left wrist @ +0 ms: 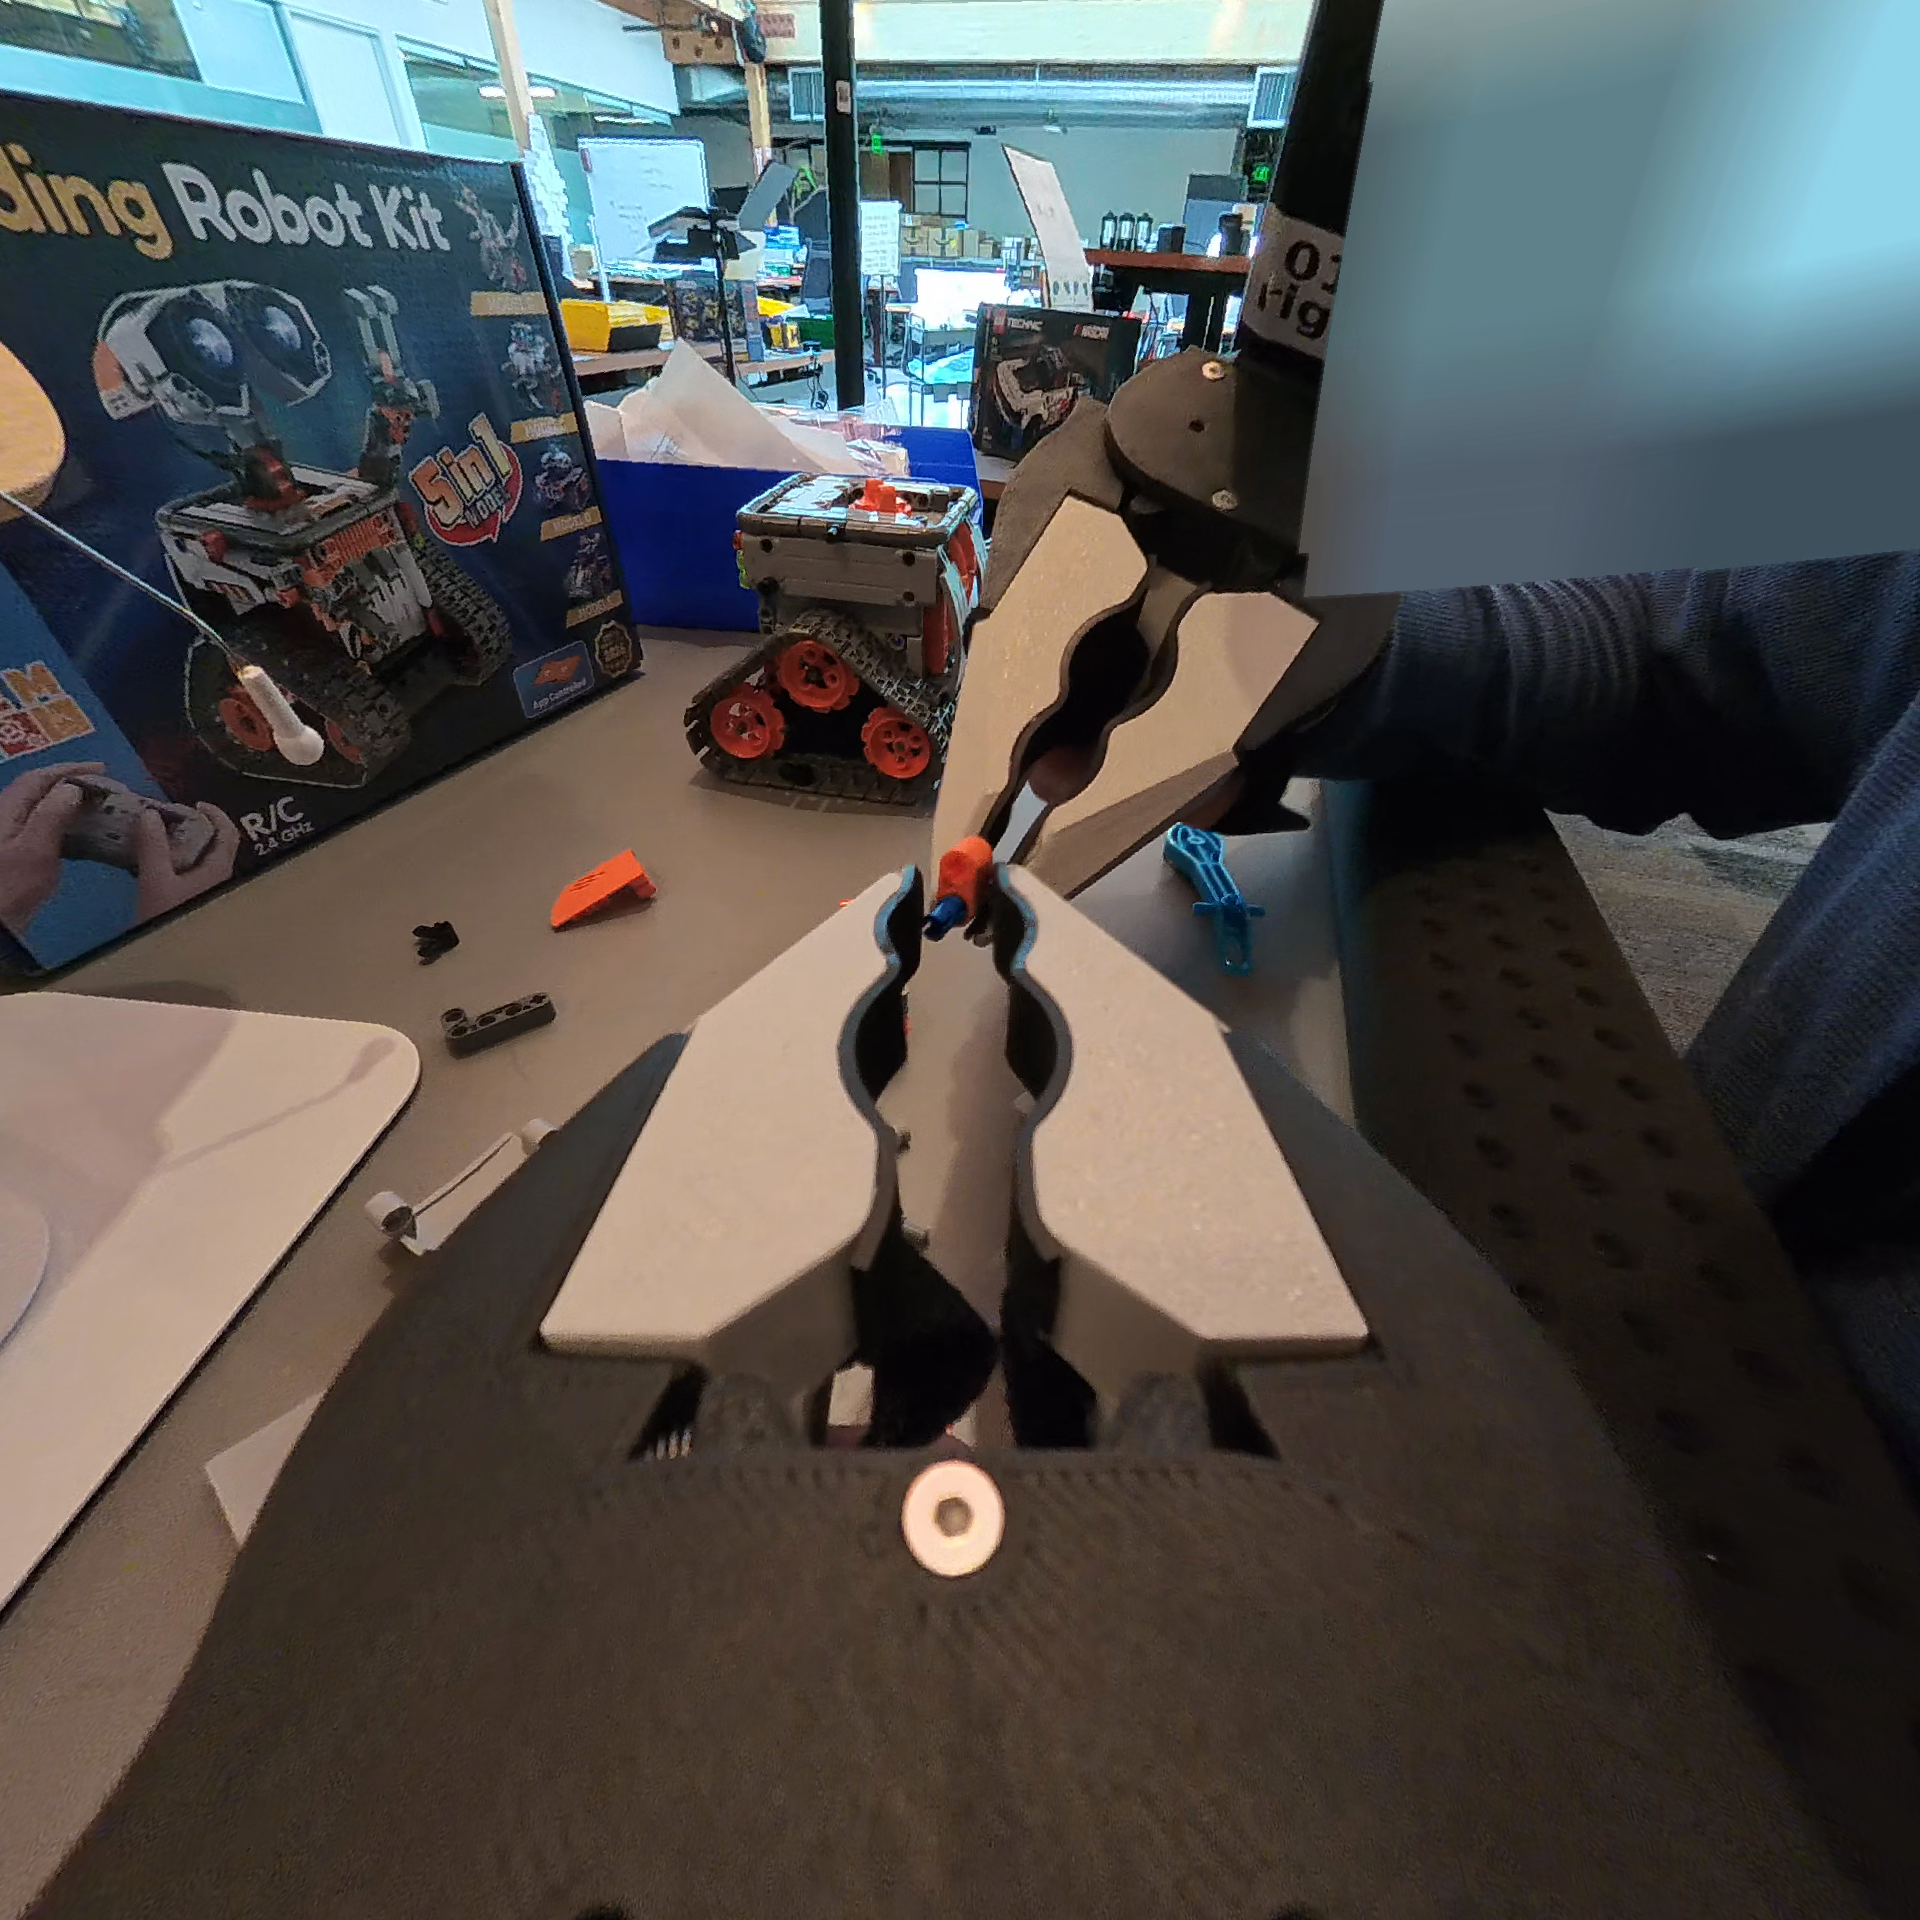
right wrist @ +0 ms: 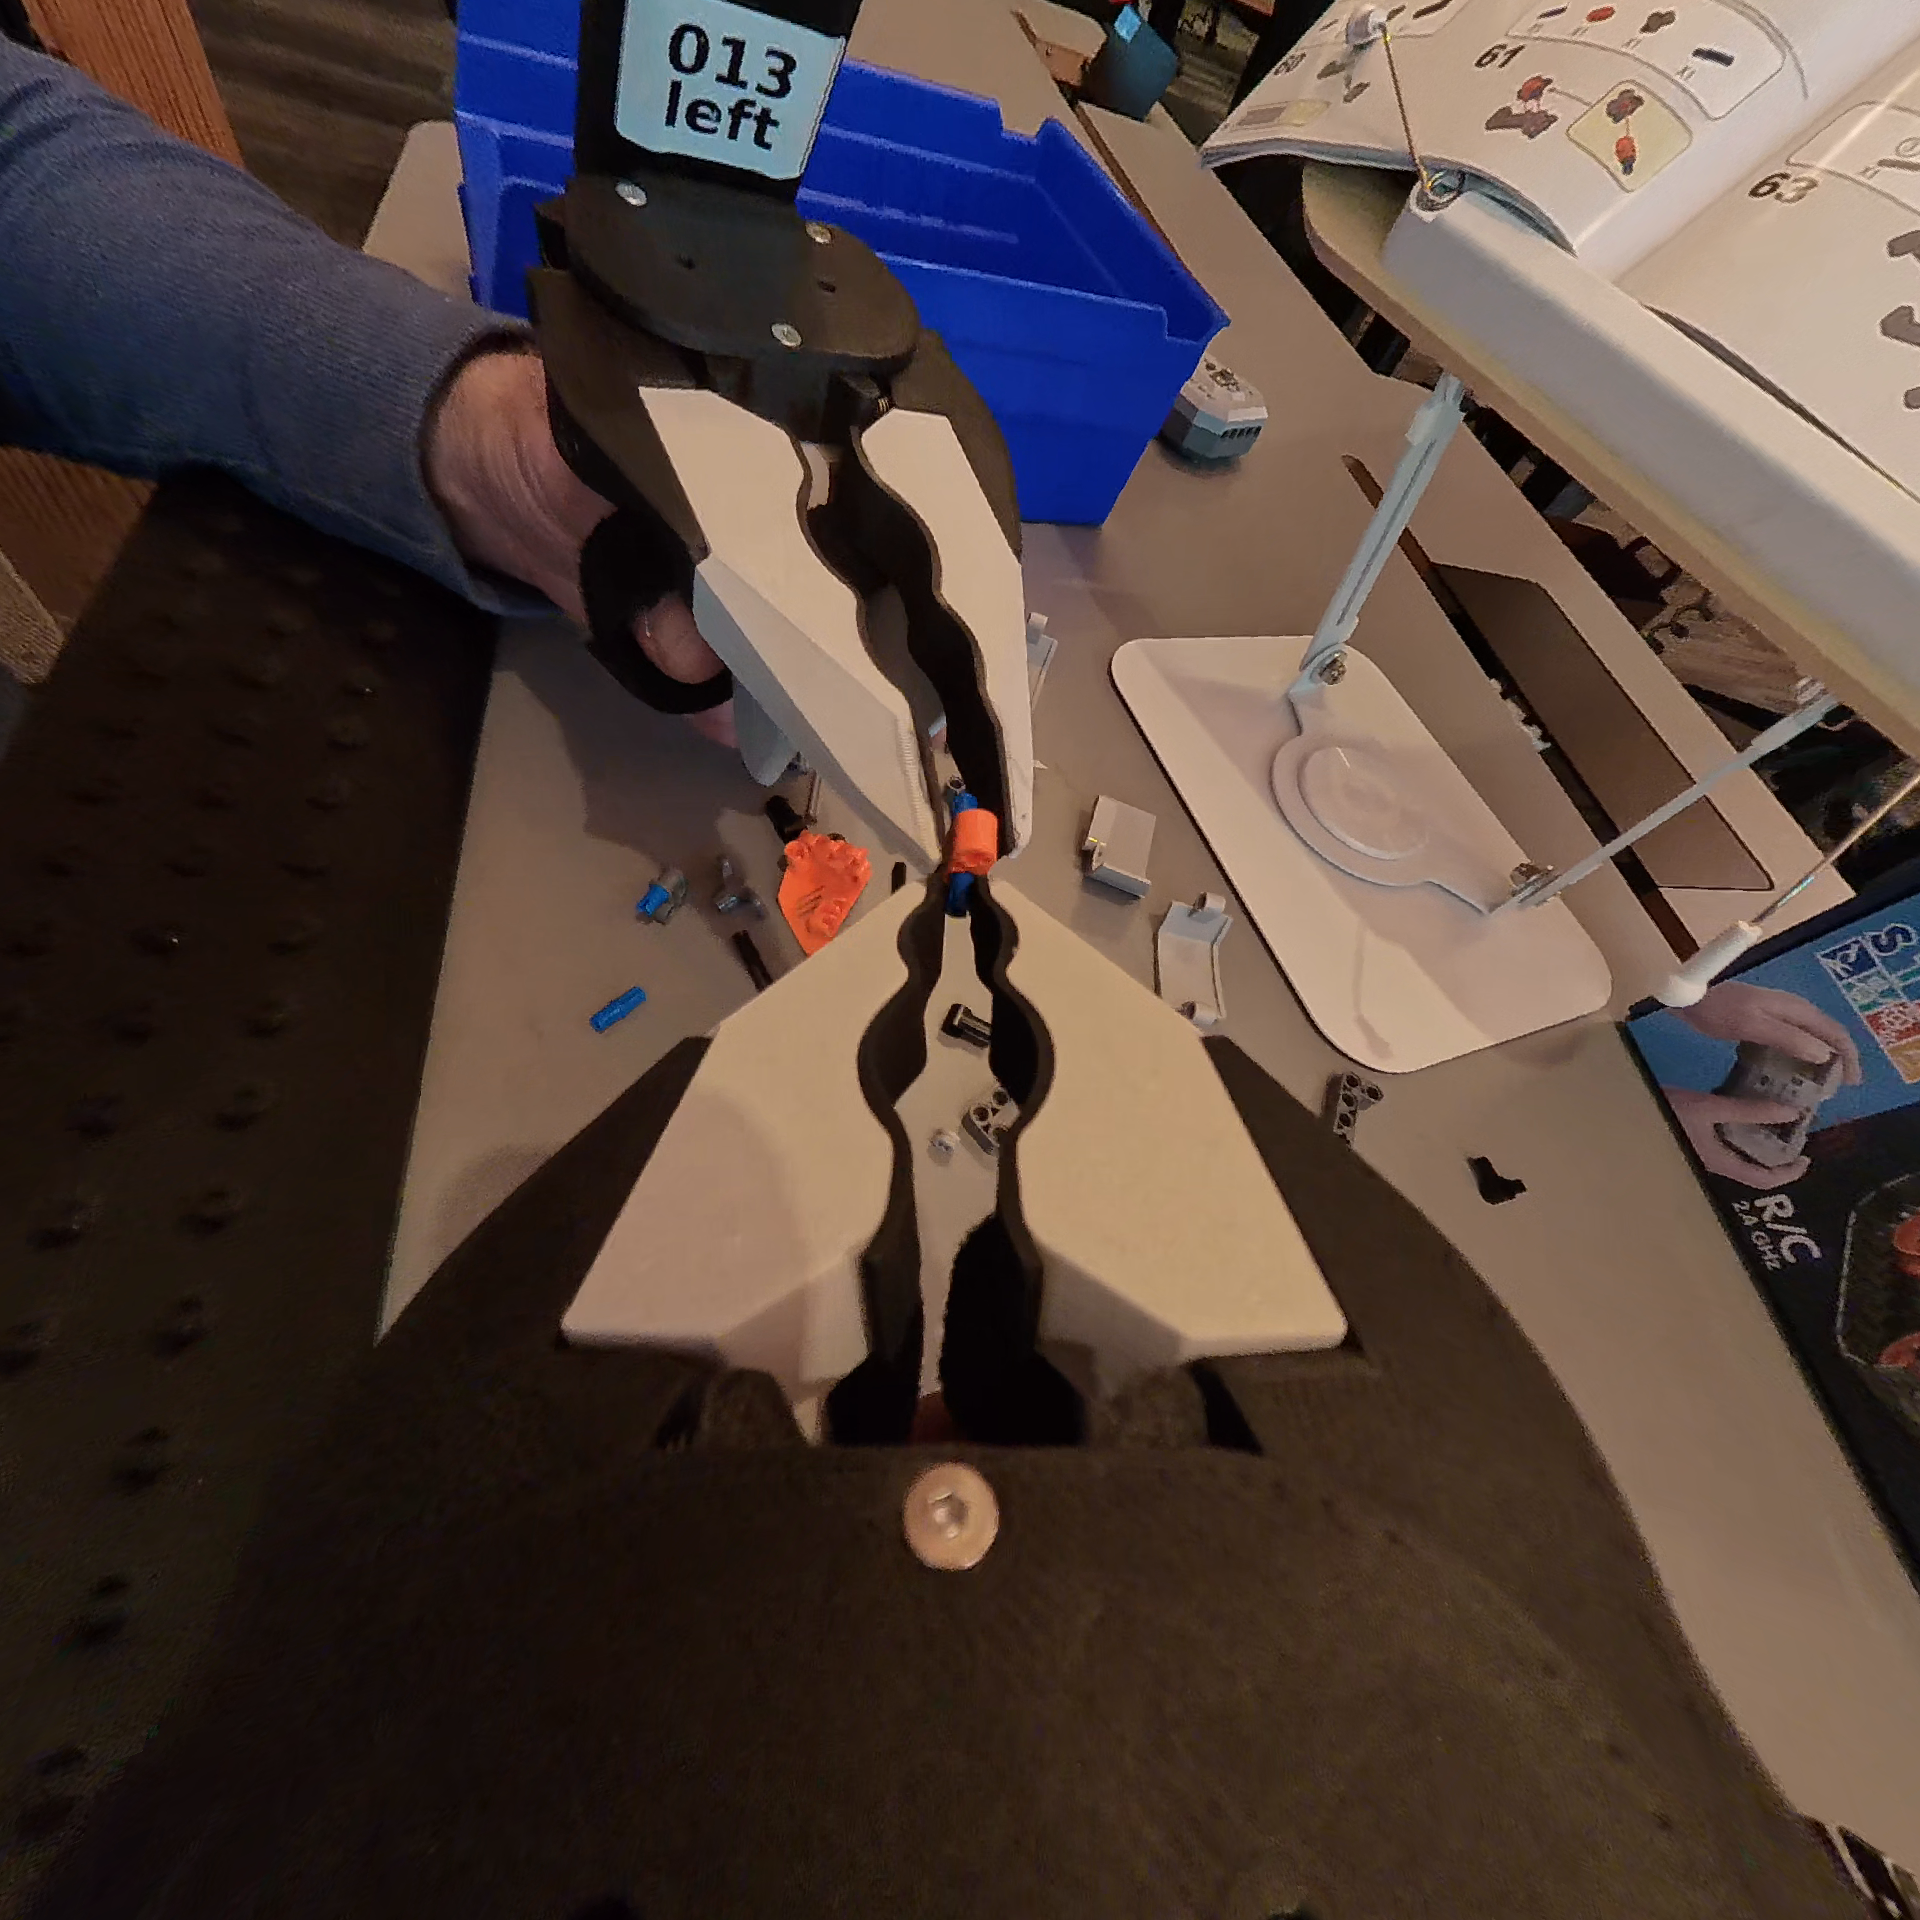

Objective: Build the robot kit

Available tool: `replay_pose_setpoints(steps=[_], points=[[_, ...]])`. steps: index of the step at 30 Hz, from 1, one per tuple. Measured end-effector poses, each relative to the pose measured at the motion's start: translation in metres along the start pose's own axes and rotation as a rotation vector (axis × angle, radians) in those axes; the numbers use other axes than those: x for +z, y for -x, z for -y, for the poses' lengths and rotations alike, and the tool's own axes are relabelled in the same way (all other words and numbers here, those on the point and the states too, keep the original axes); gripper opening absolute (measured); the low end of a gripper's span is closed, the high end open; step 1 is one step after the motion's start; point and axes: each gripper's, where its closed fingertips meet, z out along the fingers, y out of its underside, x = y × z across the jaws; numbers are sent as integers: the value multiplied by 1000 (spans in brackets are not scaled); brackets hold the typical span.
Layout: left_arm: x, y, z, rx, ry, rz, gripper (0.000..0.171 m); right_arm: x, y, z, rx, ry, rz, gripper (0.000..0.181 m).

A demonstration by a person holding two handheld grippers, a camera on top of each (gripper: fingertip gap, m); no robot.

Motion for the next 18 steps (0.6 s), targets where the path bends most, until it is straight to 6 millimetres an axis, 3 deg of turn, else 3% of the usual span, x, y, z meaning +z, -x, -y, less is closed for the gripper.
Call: replay_pose_setpoints(steps=[18], points=[[-2, 2, 6, -6, -35, 6, 6, -6, -3, 8, 67, -65, 3, 10]])
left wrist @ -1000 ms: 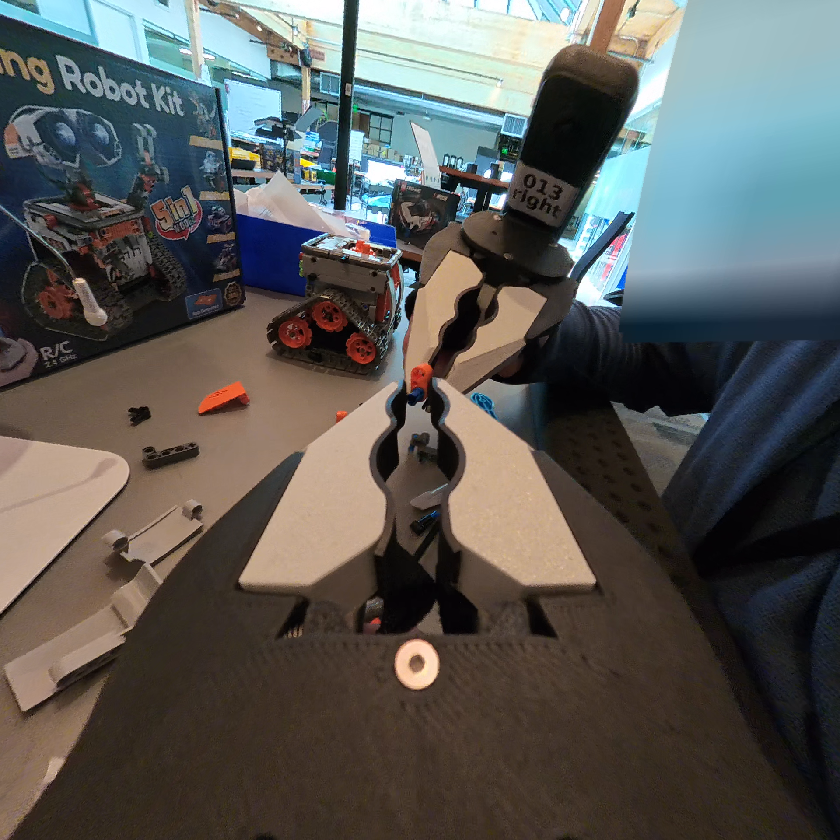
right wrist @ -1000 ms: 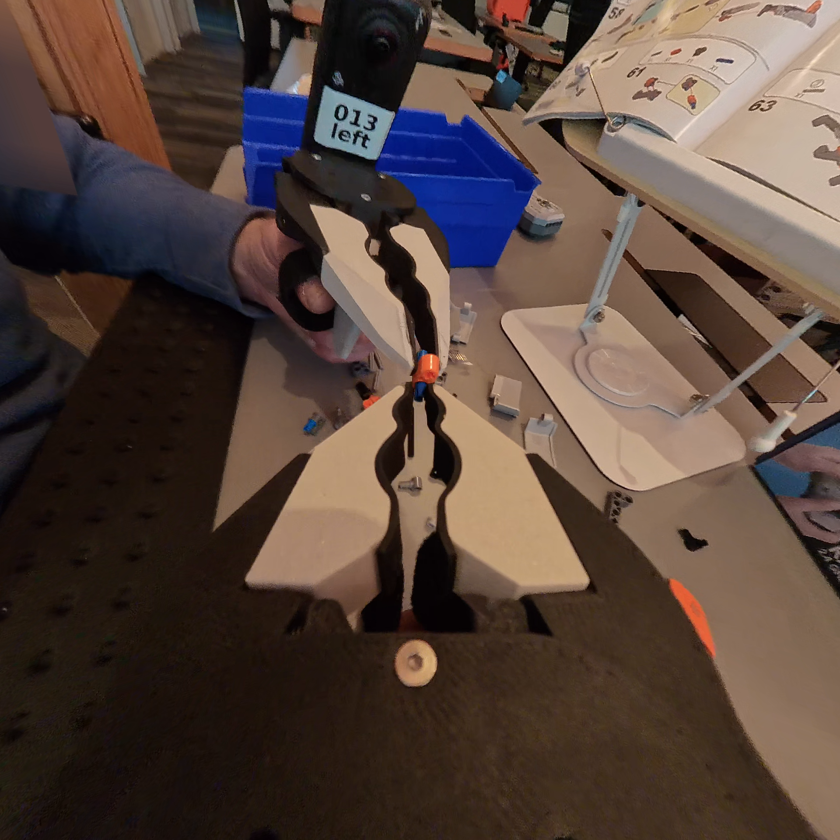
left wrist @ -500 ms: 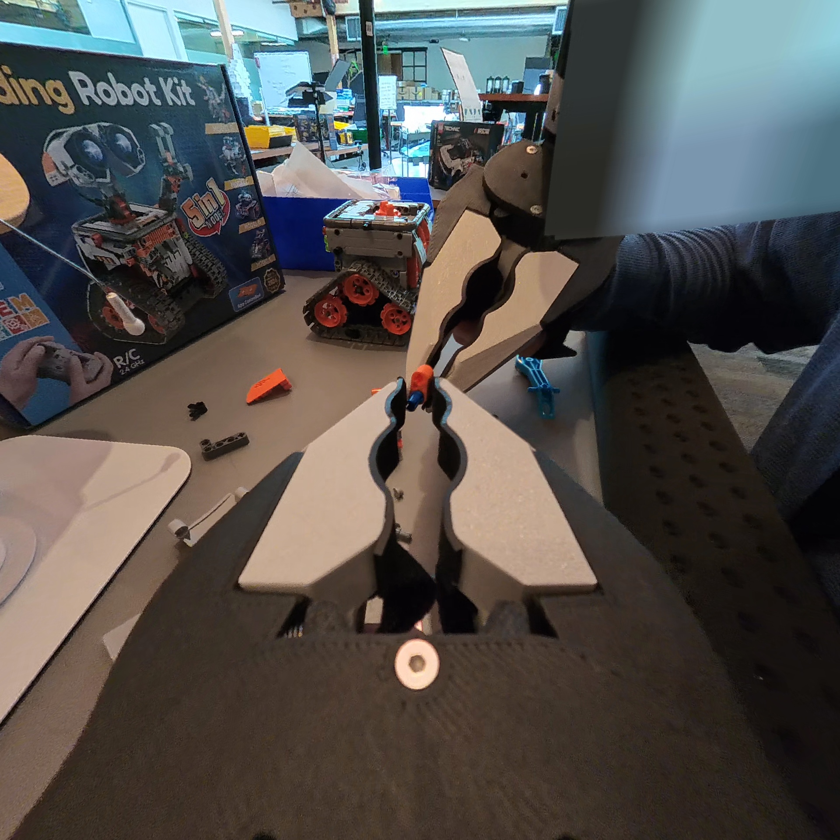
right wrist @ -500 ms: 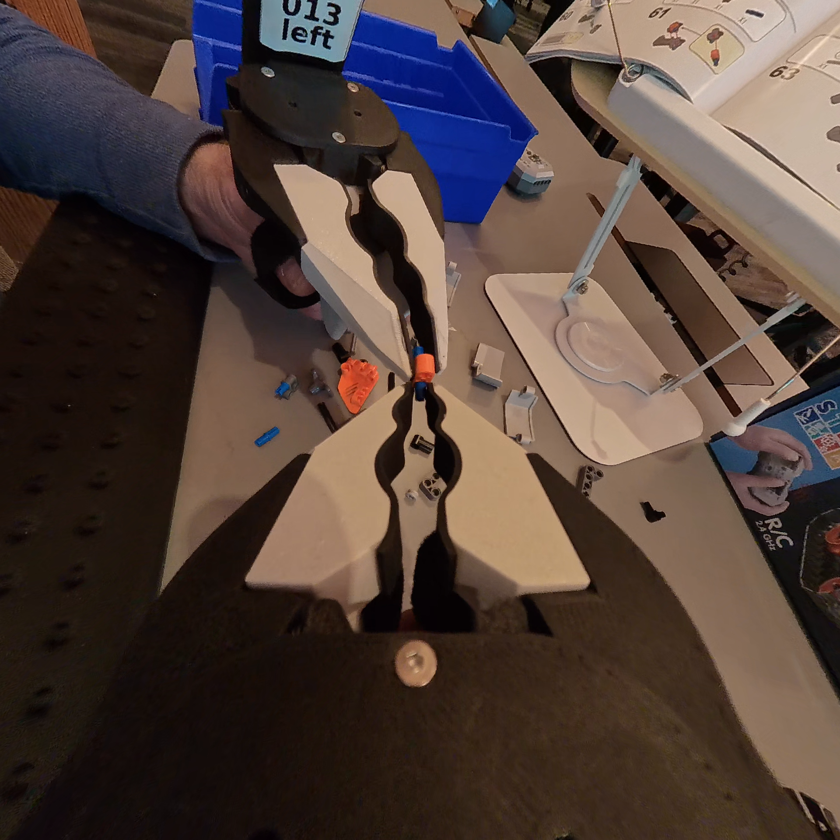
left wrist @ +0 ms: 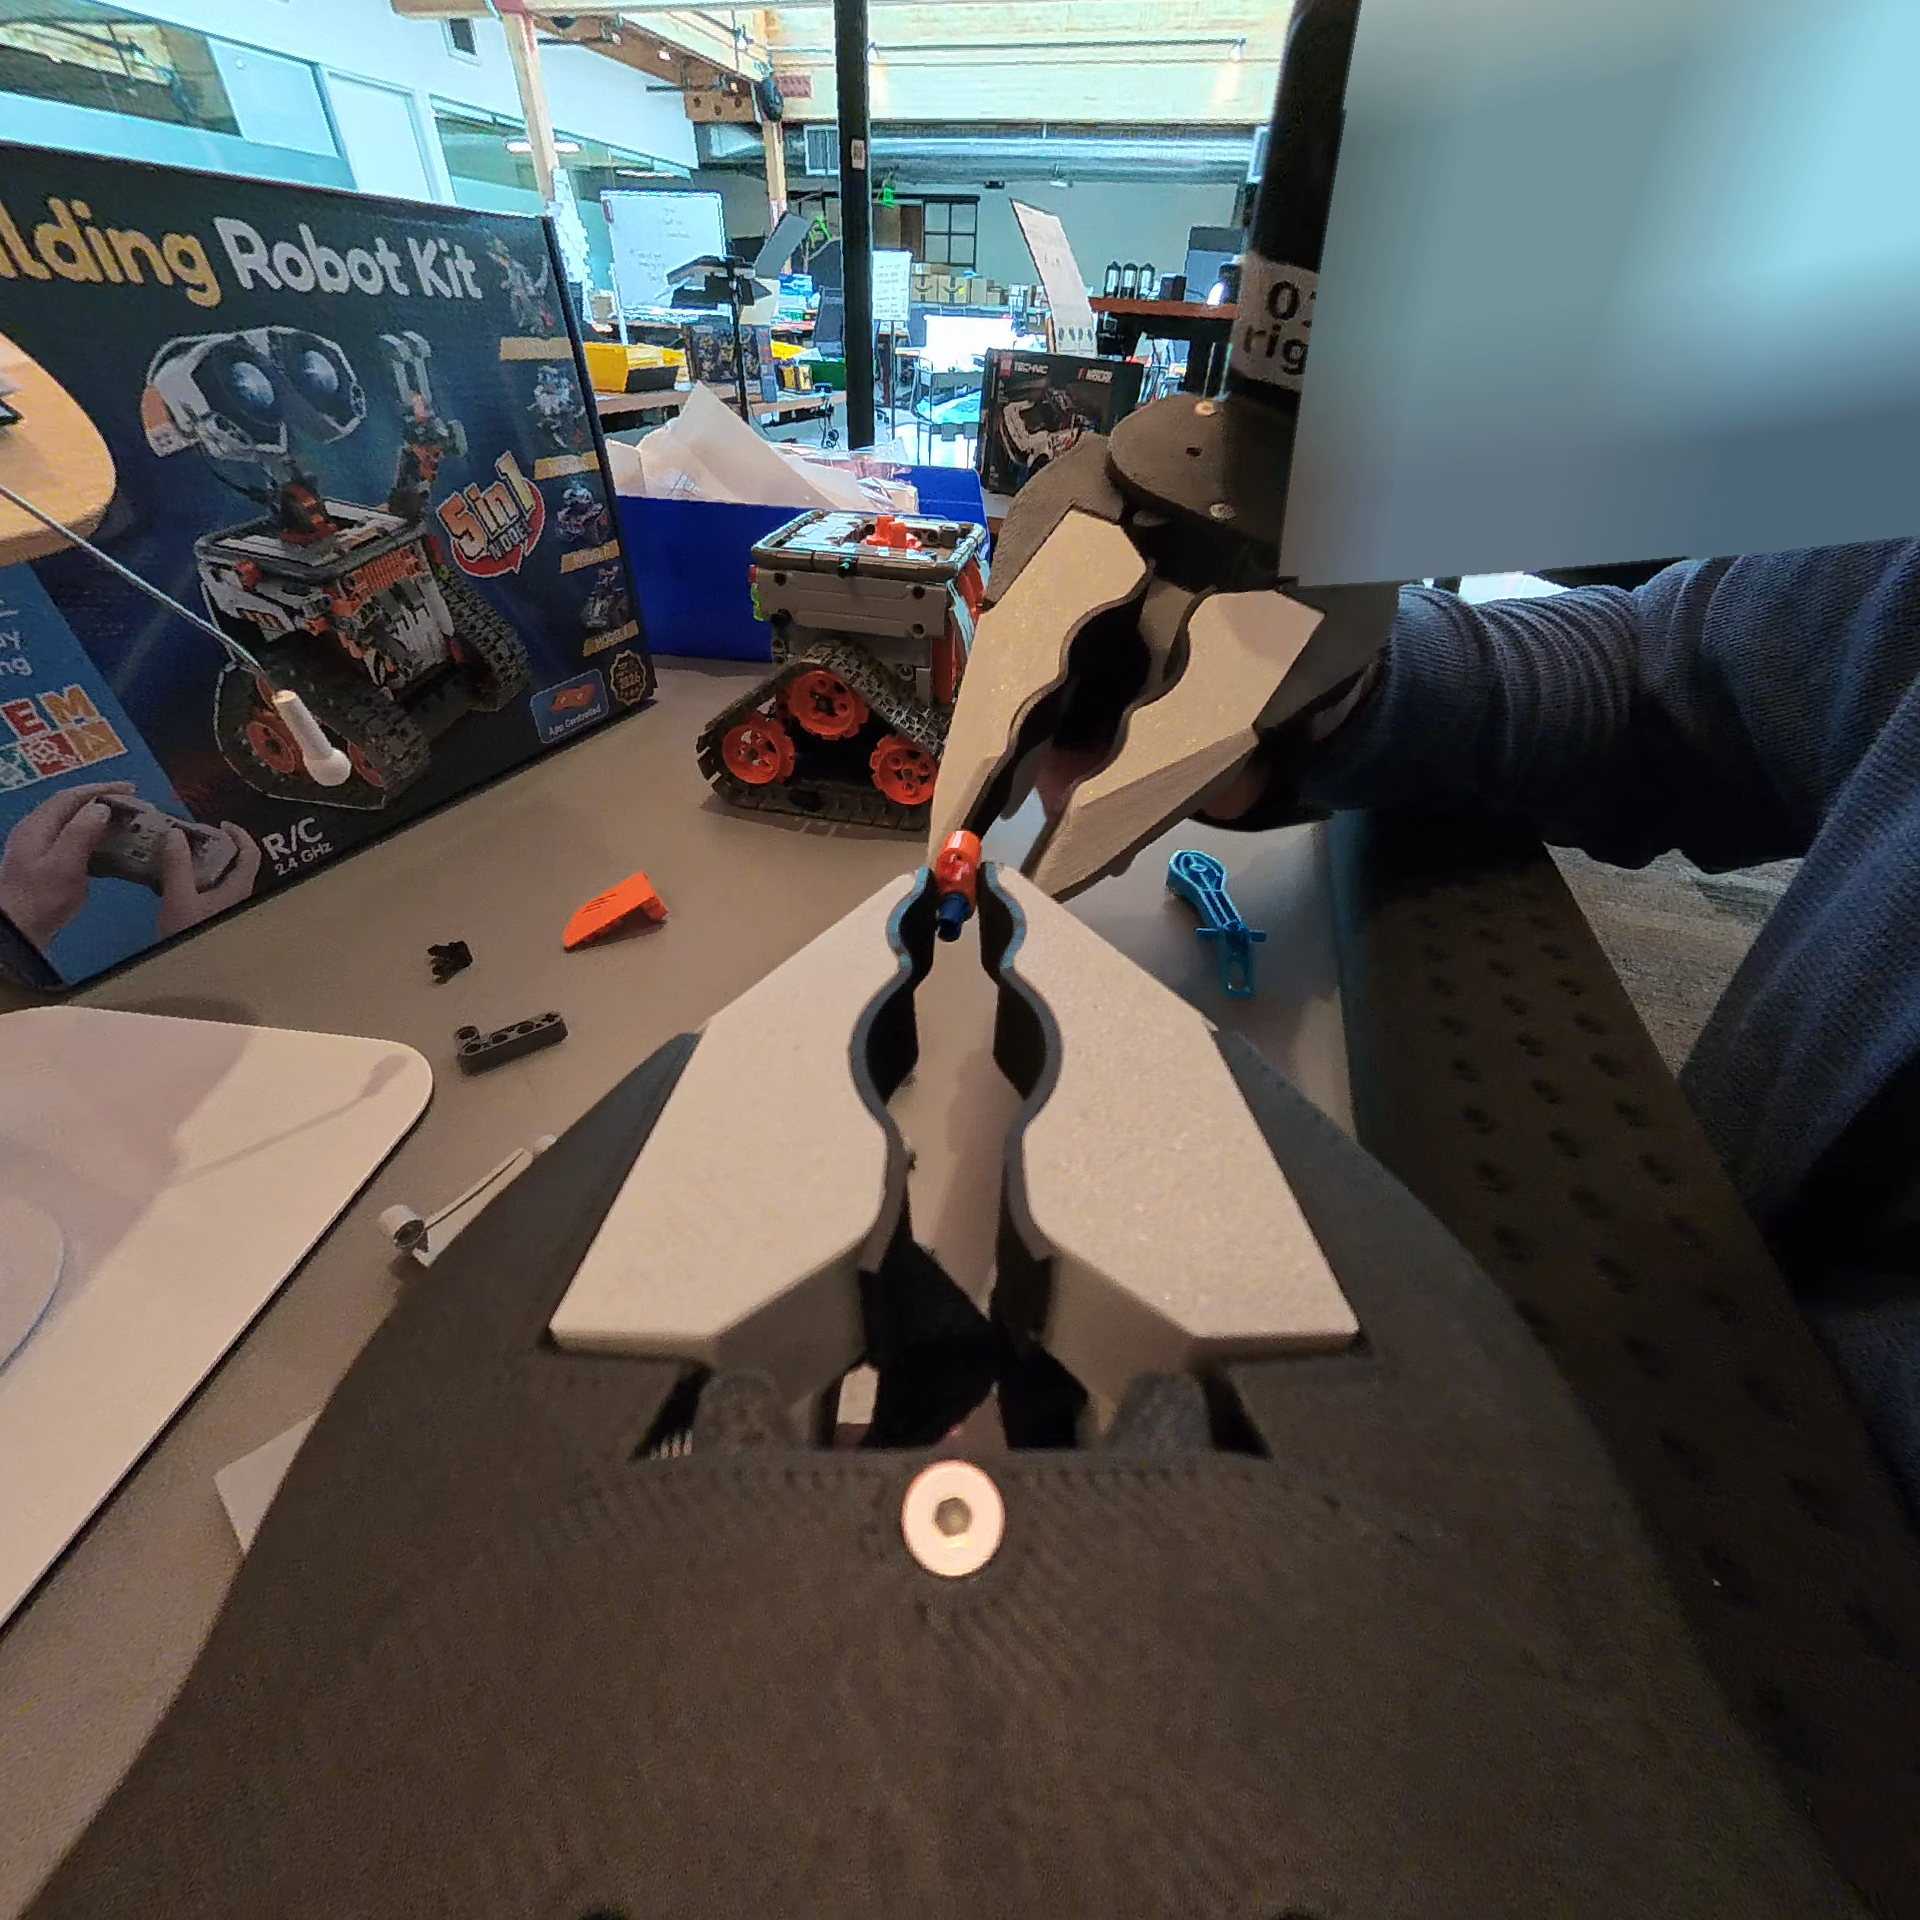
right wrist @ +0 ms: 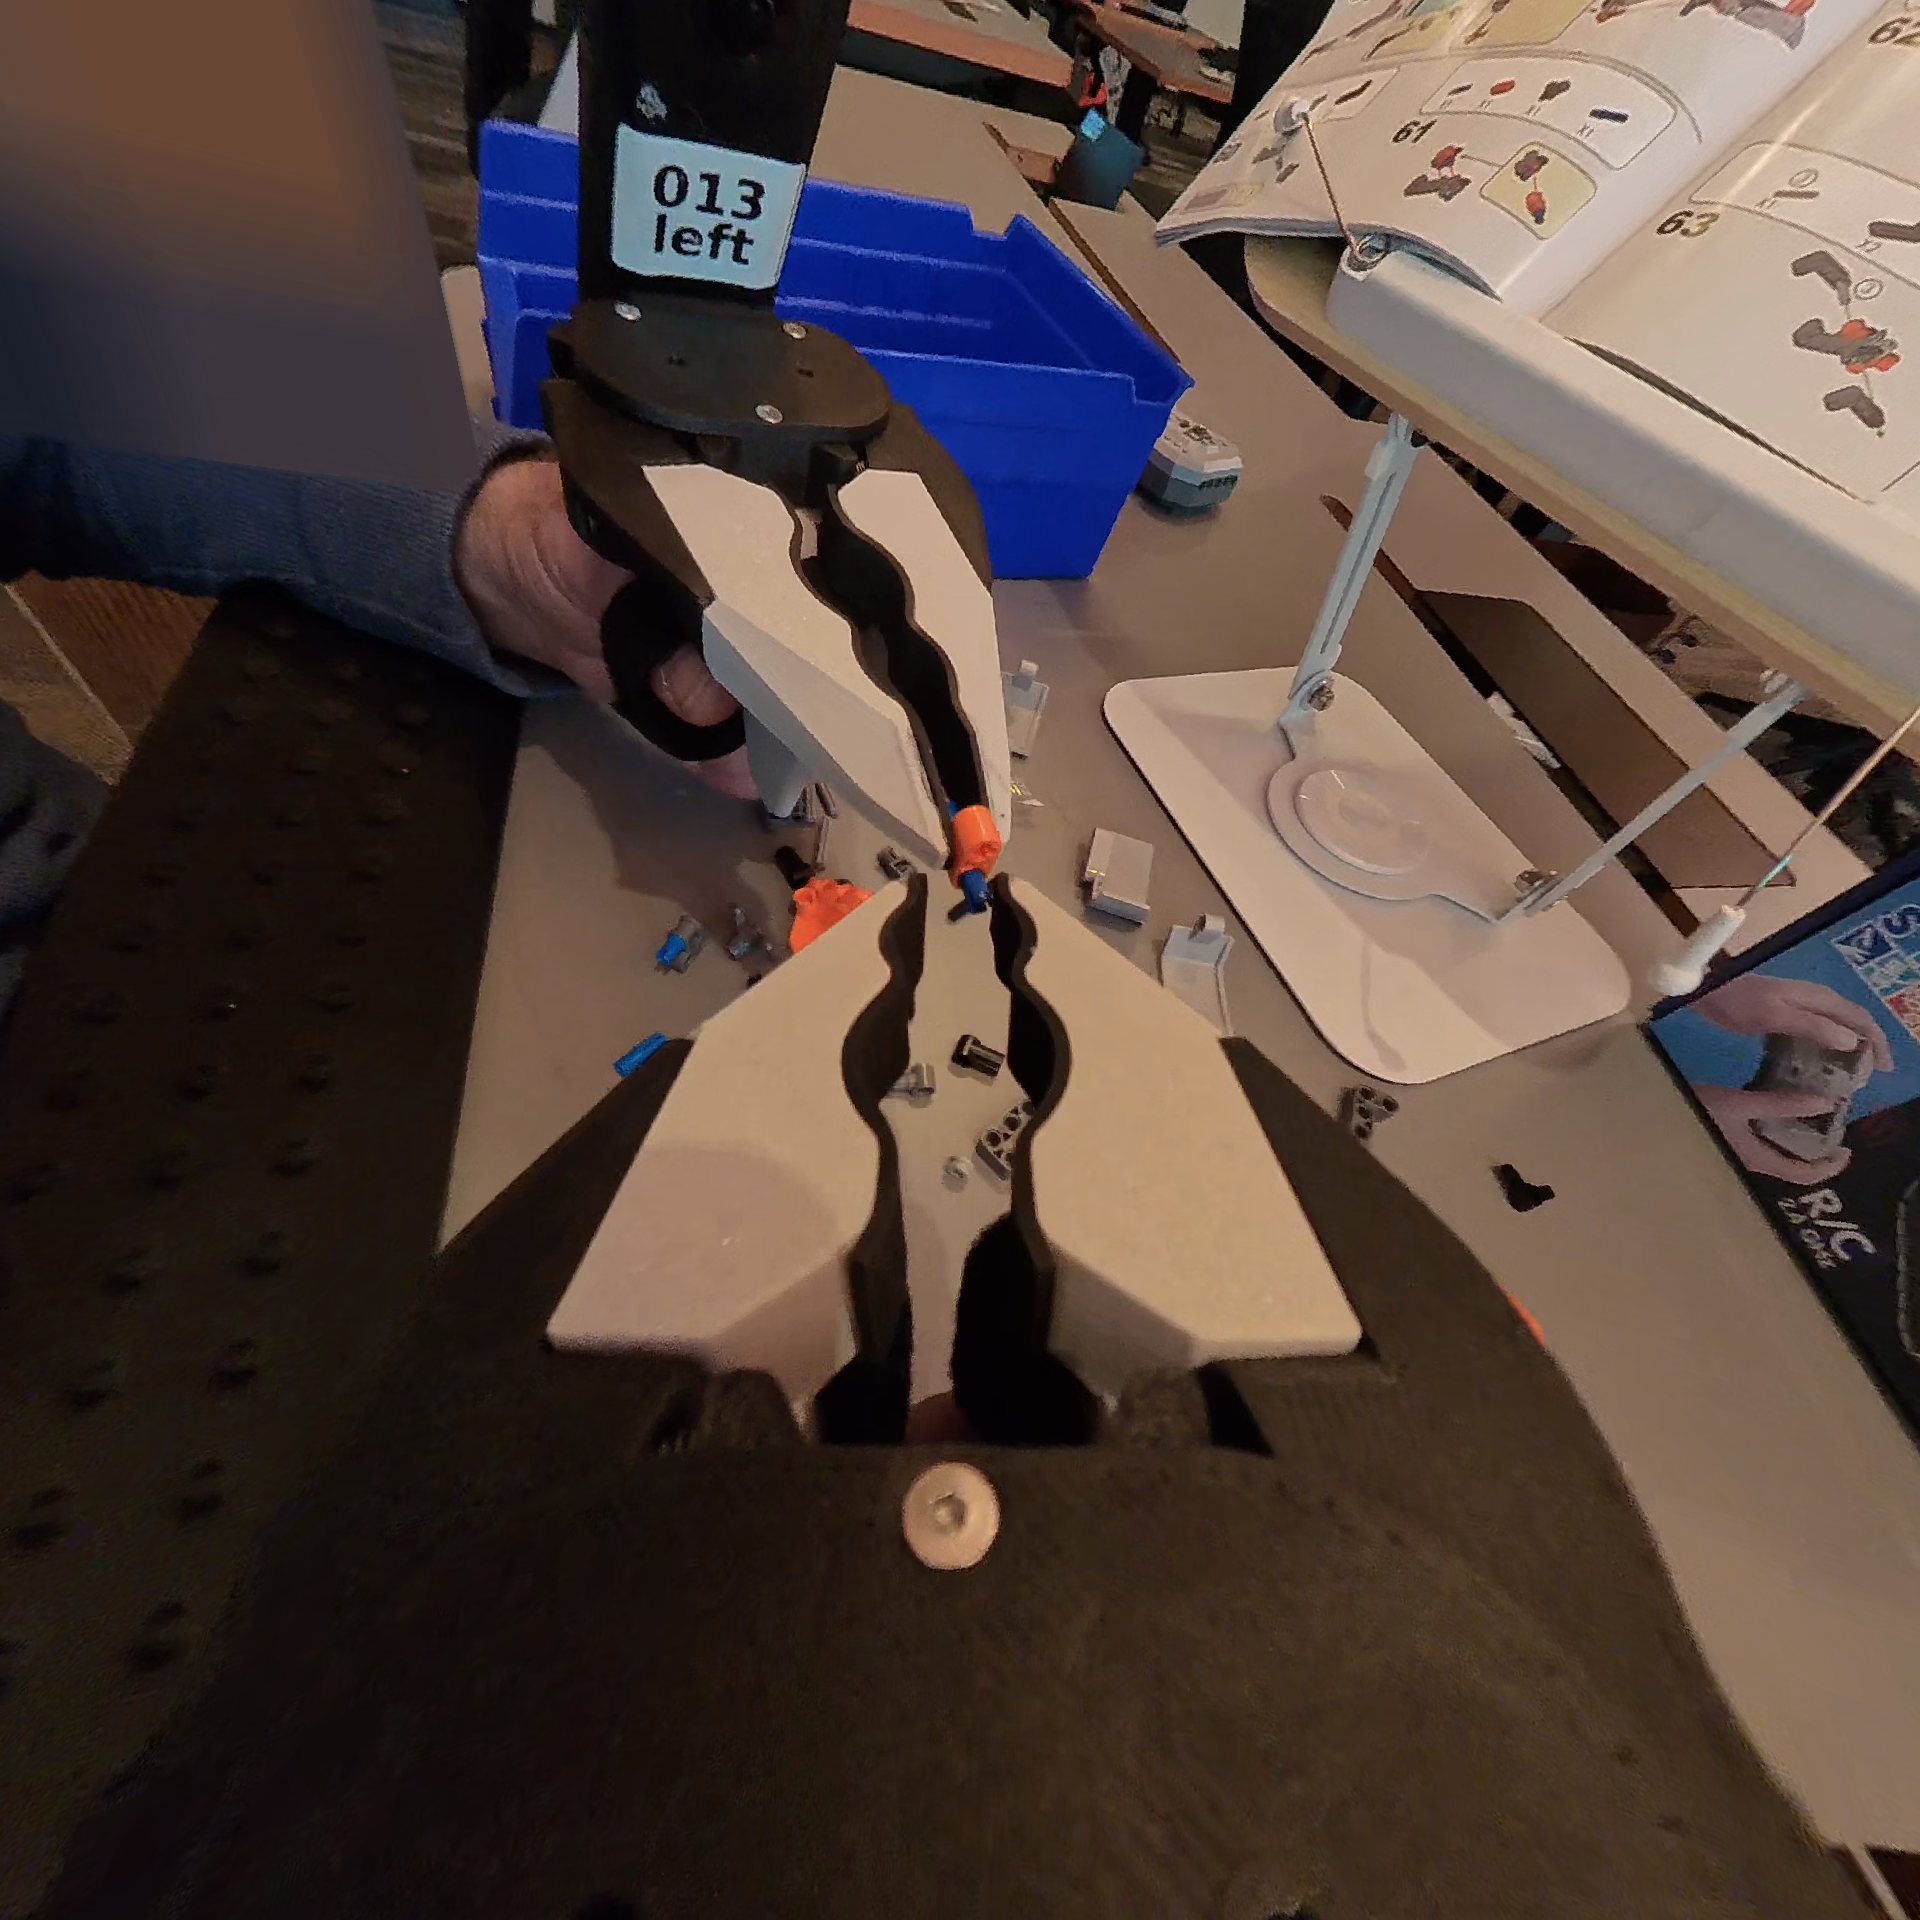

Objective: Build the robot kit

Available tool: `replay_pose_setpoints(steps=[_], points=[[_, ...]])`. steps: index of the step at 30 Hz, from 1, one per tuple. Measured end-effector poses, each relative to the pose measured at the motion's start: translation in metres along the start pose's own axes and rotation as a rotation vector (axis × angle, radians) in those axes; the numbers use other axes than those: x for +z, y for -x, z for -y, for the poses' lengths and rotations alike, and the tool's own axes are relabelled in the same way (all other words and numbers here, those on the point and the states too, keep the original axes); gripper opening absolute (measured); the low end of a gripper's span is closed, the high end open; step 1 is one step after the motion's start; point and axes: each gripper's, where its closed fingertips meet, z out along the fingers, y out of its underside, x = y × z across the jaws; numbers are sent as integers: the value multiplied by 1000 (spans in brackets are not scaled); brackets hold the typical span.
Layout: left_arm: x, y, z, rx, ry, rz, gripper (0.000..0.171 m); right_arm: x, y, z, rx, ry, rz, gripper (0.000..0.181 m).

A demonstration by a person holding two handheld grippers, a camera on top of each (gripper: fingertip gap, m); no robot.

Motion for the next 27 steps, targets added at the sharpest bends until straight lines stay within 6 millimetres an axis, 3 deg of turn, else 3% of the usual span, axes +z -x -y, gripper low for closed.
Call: replay_pose_setpoints(steps=[9, 27], points=[[0, -3, 3, 0, -20, -16, 6, -2, 1, 4, 61, -53, 38, 5], [-4, 7, 7, 30, -30, 58, 6, -1, -6, 2, -62, -22, -69, 2]])
